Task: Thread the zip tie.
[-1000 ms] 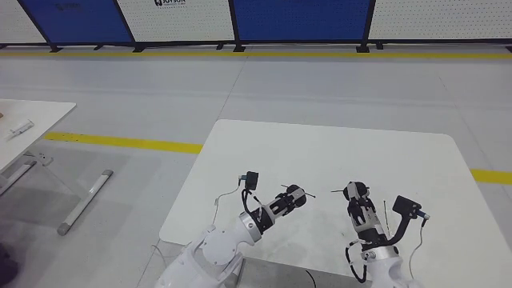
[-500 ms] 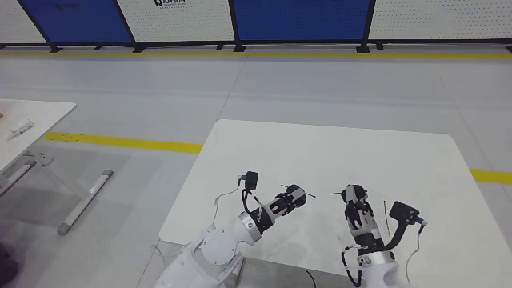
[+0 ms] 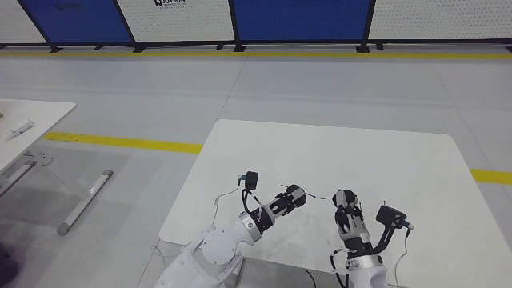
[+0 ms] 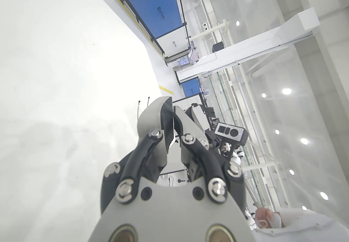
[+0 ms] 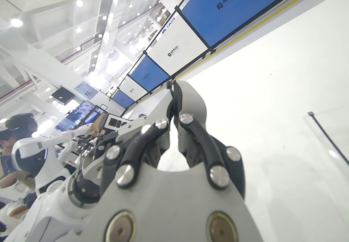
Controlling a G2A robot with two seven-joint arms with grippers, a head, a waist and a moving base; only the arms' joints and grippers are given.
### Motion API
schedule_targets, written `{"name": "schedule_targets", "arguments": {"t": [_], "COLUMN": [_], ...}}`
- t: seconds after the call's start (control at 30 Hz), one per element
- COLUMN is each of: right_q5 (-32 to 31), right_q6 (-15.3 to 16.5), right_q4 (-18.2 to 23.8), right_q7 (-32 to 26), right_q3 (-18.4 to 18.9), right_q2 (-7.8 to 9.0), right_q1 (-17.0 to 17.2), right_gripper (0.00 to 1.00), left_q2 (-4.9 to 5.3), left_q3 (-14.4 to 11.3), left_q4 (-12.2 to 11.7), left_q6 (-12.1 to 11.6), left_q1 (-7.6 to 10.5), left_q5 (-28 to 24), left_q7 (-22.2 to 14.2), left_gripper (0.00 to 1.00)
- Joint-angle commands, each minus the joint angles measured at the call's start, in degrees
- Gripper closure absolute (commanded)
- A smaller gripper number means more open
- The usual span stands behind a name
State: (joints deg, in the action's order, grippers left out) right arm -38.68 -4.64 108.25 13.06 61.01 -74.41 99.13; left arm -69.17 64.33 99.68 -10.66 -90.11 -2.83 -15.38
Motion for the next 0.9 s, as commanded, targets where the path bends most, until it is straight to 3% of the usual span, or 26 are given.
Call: {"name": "schedule_targets", "arguments": {"t": [0.0, 0.17, 0.53, 0.87], "right_q5": [0.4, -0.2, -2.1, -1.8], "right_q6": [0.4, 1.7, -0.5, 0.0], "right_q4": [0.0, 0.1, -2.7, -3.0], "right_q7": [-0.2, 0.5, 0.6, 1.5], "right_q3": [0.1, 0.1, -1.8, -2.2], "right_q2": [-0.03, -0.13, -0.94, -1.39], "right_q1": [-0.1, 0.0, -2.4, -2.2], "right_gripper": [1.00, 1.00, 1.00, 1.00], "left_q2": [0.00, 0.00, 0.00, 0.00], "left_q3": [0.0, 0.0, 0.0, 0.0], "left_q4": [0.0, 0.0, 0.0, 0.0], "left_q6": [0.0, 0.0, 0.0, 0.0], "left_q1": [0.00, 0.00, 0.00, 0.00], "left_q5": [0.0, 0.0, 0.0, 0.0], "left_q7": [0.0, 0.0, 0.0, 0.0], "left_gripper": [1.00, 1.00, 1.00, 1.00]}}
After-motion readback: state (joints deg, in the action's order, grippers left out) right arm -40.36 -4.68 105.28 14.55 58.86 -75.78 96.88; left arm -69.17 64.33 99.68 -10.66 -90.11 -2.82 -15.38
